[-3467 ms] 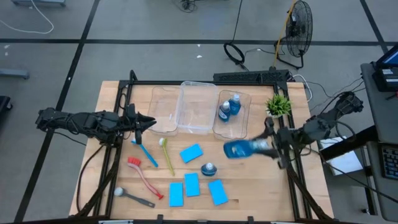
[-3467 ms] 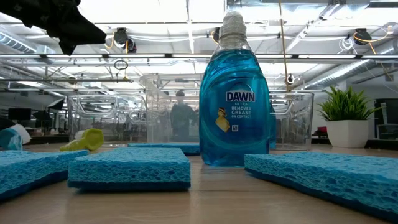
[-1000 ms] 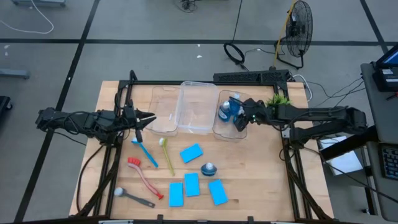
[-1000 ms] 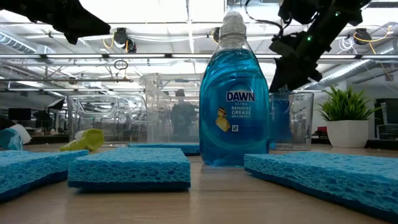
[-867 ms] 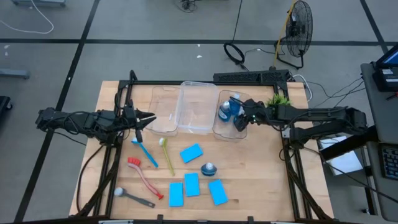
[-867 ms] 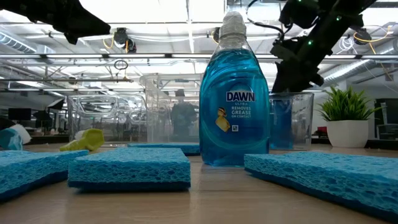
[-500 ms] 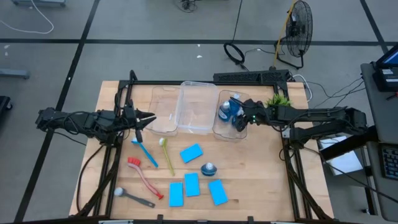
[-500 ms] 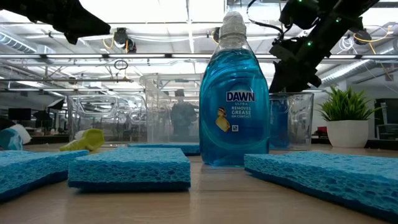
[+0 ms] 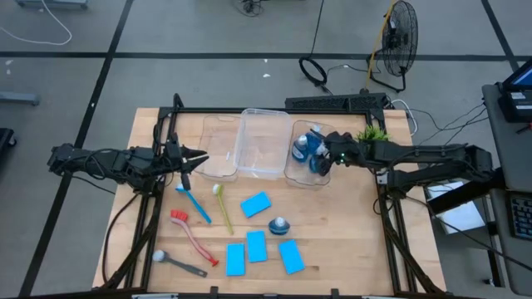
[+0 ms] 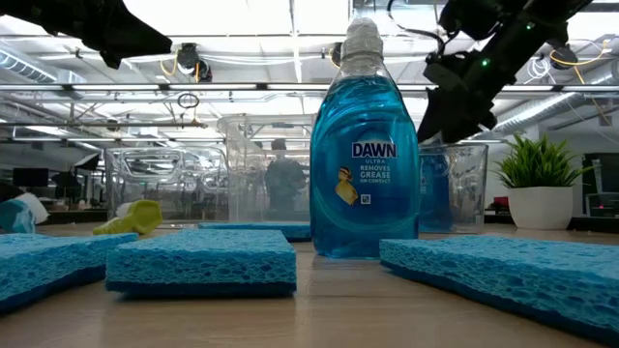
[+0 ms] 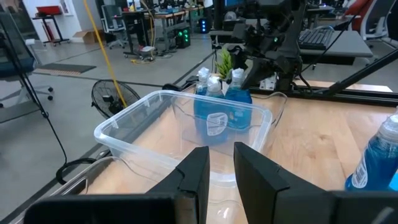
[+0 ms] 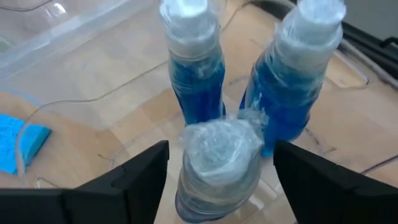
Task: Pick & Place Kitchen Sink Supplies
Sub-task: Put the blue dish soap into the right transparent bin
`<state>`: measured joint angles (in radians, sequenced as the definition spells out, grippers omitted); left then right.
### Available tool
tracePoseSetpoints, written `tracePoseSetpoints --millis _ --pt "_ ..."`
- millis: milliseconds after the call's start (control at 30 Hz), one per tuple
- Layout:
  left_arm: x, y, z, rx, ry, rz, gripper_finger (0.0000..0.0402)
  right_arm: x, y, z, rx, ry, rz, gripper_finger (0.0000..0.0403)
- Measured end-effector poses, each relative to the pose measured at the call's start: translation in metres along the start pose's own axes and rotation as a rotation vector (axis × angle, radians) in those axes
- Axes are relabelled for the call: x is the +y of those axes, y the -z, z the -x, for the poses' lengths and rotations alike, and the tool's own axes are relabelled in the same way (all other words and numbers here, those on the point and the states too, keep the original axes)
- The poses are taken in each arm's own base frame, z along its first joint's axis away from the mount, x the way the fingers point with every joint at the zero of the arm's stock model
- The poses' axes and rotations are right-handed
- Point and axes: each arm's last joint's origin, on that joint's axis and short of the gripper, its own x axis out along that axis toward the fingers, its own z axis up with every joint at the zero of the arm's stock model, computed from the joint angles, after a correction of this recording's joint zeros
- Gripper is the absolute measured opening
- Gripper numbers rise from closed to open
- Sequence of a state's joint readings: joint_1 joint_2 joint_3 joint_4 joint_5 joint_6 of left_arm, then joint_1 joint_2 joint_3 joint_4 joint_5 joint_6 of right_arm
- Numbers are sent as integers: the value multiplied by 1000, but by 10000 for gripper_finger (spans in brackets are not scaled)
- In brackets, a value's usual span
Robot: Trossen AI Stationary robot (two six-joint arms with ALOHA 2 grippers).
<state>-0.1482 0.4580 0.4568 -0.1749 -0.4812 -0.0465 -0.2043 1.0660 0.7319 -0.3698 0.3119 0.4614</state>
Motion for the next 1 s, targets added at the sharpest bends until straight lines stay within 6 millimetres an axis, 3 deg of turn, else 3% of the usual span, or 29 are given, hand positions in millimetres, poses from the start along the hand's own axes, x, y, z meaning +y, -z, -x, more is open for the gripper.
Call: tracePoseSetpoints --millis 500,733,1000 --pt "0 0 0 0 0 1 77 -1 -22 46 -298 -149 30 292" --pt "0 0 0 1 0 7 77 14 -32 66 -450 -416 132 293" --pt "0 0 0 2 0 14 77 36 -27 77 -474 -665 246 293"
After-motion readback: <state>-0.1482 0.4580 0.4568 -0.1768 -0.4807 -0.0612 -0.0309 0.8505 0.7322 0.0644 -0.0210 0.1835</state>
